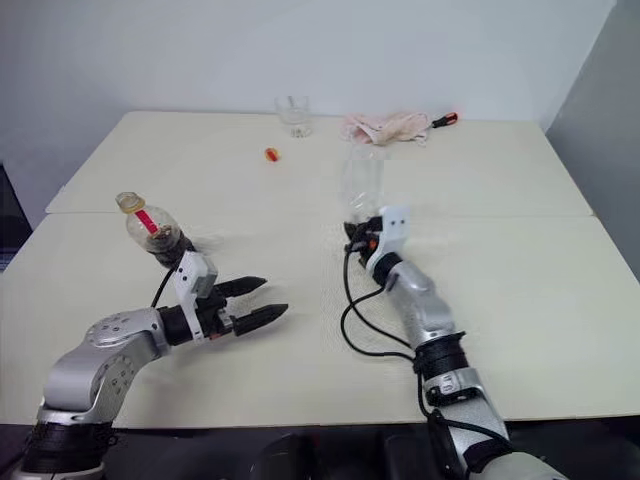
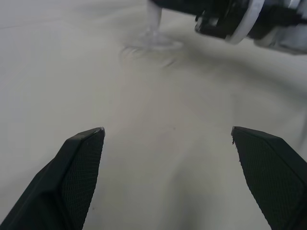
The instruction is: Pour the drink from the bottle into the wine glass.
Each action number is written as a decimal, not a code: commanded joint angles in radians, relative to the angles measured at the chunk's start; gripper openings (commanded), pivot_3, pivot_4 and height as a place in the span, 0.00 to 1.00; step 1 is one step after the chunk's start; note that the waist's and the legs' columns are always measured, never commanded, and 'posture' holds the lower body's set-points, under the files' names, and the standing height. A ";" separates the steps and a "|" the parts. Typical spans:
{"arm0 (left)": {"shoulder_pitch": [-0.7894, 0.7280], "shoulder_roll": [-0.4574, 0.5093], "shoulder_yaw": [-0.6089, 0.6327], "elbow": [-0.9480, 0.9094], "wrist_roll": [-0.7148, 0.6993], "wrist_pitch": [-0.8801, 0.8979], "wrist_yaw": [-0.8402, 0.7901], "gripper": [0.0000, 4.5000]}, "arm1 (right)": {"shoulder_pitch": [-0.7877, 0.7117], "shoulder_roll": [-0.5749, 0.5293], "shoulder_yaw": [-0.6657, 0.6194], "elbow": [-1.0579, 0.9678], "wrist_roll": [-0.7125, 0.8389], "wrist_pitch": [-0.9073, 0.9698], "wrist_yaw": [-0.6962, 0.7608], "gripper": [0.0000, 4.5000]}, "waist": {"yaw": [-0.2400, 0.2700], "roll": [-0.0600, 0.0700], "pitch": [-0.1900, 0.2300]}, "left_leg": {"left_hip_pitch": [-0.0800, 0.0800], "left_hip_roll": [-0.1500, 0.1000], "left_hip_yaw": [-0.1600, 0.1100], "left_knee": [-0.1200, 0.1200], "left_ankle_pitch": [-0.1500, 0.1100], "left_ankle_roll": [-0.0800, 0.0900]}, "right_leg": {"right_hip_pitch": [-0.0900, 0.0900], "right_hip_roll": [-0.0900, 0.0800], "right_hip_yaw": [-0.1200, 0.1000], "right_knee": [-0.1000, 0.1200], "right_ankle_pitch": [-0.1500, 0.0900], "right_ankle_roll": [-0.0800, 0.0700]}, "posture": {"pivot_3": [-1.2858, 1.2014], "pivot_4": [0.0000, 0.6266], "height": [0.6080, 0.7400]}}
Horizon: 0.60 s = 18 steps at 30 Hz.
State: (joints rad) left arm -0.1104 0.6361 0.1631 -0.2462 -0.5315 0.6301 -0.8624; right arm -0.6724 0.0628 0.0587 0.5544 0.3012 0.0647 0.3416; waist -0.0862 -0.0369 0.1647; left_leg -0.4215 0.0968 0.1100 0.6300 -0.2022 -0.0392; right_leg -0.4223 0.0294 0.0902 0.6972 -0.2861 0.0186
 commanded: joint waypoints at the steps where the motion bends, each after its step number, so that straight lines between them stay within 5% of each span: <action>1: 0.015 0.018 0.045 -0.078 -0.035 0.019 0.025 1.00 | -0.077 0.041 -0.014 0.109 -0.041 -0.125 0.000 0.03 | -0.001 -0.001 0.000 | 0.000 0.000 0.000 0.000 0.000 0.000 | 0.000 -0.001 0.000 0.000 0.001 -0.001 | 0.52 0.24 1.00; 8: 0.012 0.008 0.049 -0.101 -0.039 0.025 0.070 1.00 | -0.107 0.074 0.006 0.269 -0.116 -0.257 0.039 0.03 | 0.000 -0.001 0.000 | 0.001 -0.001 0.000 0.000 0.000 0.000 | 0.001 -0.002 -0.001 0.000 0.002 -0.003 | 0.52 0.24 1.00; 18: -0.003 0.008 0.031 -0.067 -0.022 0.002 0.073 1.00 | 0.064 -0.017 0.146 0.177 -0.295 -0.359 0.136 0.03 | 0.000 -0.003 -0.002 | 0.003 -0.001 0.000 -0.001 0.000 0.000 | 0.003 -0.003 -0.001 0.000 0.002 -0.004 | 0.52 0.24 1.00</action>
State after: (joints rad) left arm -0.0975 0.6415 0.1937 -0.3027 -0.5500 0.6477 -0.7915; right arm -0.6394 0.0500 0.1758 0.7226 0.0393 -0.3096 0.4544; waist -0.0864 -0.0401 0.1627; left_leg -0.4175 0.0957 0.1097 0.6289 -0.2024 -0.0395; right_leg -0.4194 0.0259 0.0893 0.6975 -0.2846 0.0142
